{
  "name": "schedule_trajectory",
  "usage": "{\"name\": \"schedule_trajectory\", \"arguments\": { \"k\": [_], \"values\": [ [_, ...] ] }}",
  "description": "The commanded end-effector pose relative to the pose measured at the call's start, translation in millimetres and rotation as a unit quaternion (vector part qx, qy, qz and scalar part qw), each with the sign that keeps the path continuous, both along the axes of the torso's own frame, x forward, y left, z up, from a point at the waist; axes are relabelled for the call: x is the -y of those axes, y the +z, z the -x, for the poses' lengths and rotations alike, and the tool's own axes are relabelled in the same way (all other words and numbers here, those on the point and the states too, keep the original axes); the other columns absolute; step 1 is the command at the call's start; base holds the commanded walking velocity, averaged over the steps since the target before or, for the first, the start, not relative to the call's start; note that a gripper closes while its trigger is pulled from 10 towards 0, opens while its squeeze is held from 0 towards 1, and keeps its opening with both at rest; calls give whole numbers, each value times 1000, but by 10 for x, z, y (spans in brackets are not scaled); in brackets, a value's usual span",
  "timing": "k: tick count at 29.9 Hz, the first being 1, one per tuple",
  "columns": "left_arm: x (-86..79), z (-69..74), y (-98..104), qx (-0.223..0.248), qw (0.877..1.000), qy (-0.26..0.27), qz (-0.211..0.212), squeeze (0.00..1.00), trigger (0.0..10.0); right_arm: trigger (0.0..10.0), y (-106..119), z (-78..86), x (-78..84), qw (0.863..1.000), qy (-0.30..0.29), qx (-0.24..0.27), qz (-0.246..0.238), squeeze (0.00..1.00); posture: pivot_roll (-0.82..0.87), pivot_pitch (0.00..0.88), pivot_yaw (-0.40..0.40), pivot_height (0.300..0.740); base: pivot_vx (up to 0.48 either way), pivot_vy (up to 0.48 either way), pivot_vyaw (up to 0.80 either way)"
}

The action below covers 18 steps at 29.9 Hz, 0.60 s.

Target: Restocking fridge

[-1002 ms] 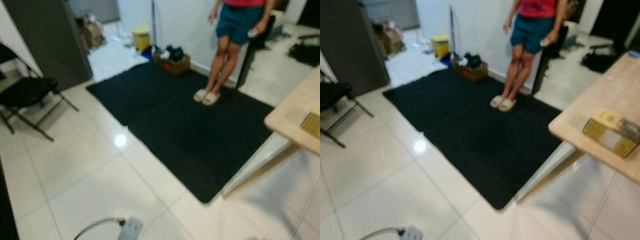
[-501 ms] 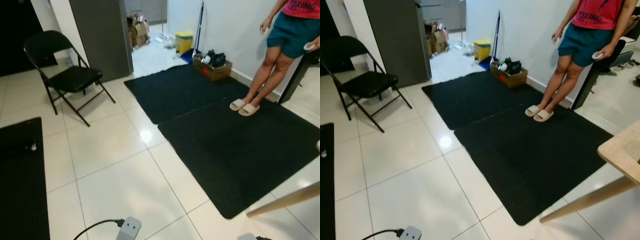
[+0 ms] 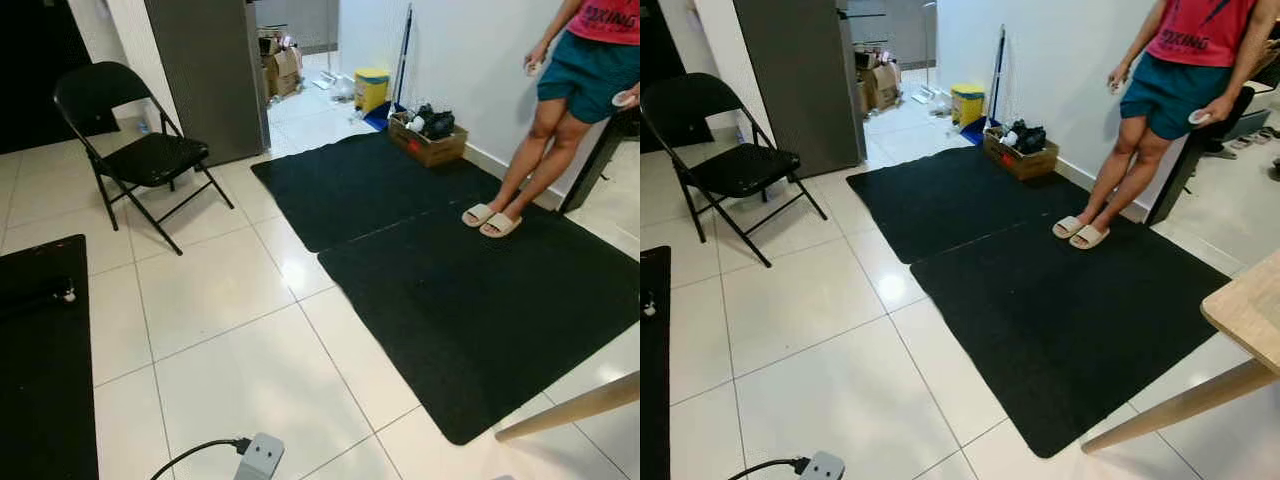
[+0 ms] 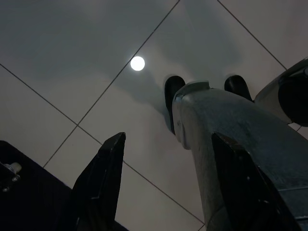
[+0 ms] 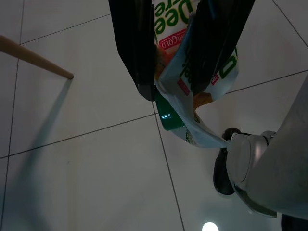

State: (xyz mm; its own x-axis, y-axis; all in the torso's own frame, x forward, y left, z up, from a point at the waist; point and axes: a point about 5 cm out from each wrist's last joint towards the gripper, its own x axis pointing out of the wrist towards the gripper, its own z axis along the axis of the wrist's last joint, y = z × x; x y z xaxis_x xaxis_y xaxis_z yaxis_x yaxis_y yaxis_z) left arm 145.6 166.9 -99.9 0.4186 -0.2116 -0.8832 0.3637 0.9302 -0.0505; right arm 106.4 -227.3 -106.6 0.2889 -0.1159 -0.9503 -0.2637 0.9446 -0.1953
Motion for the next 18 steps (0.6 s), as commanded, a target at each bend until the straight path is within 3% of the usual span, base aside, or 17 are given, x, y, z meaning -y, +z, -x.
{"name": "schedule_trajectory", "arguments": {
  "k": [1,18],
  "values": [
    [11,60,-23,-14,1000,0,7,0,10000,10000,6,-2,24,1000,-6,1,1,0,8,0,-45,740,311,0,0],
    [15,62,-23,-15,1000,-2,10,0,10000,10000,-1,19,21,1000,-7,-1,5,0,8,0,-46,740,325,0,0]
  ]
}}
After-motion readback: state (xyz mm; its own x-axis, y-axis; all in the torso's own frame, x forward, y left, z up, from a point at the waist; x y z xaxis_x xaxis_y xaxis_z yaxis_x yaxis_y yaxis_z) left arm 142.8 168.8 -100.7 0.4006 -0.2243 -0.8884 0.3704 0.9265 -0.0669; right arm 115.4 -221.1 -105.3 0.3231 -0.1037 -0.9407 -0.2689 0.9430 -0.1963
